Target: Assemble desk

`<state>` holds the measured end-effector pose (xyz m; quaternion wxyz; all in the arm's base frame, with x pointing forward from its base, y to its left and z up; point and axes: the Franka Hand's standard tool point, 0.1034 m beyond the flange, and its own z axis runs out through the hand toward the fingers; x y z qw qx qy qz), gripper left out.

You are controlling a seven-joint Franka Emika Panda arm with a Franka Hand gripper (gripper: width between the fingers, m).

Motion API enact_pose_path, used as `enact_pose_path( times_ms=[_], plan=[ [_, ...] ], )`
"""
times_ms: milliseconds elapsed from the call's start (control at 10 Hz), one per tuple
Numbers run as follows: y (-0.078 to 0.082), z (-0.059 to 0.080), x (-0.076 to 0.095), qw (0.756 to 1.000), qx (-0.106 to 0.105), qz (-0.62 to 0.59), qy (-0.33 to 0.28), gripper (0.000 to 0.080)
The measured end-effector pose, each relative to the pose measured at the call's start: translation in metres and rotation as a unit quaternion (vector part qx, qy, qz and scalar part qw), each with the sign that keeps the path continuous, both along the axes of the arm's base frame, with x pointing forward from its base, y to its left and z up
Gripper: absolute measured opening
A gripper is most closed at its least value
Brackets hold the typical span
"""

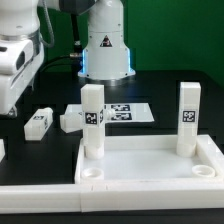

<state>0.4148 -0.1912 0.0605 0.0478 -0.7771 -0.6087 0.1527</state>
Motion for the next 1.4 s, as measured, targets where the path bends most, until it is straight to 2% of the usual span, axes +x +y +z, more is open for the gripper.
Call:
enact_pose_path(
  times_ms=[100,300,500,600,700,900,1000,1100,1200,1300,1400],
  plan=[
    [0.001,0.000,0.001,1.000,-0.006,-0.019,-0.003,0.0649],
    [0.002,0.006,0.024,0.982,-0.043,-0.183,-0.028,0.0649],
    [0.008,-0.003,0.026,0.933,-0.081,-0.349,-0.018,0.0649],
    [0.007,-0.003,0.032,0.916,-0.089,-0.392,-0.008,0.0649],
    [0.008,-0.004,0.035,0.912,-0.091,-0.400,-0.018,0.0649],
    [0.011,-0.005,0.035,0.890,-0.104,-0.444,-0.019,0.0649],
    [0.014,-0.006,0.036,0.871,-0.111,-0.478,-0.020,0.0649],
    [0.018,-0.007,0.043,0.820,-0.139,-0.555,0.006,0.0649],
    [0.024,-0.010,0.047,0.787,-0.169,-0.592,0.042,0.0649],
    [0.028,-0.015,0.052,0.771,-0.193,-0.602,0.079,0.0649],
    [0.025,-0.017,0.061,0.790,-0.176,-0.584,0.062,0.0649]
  ],
)
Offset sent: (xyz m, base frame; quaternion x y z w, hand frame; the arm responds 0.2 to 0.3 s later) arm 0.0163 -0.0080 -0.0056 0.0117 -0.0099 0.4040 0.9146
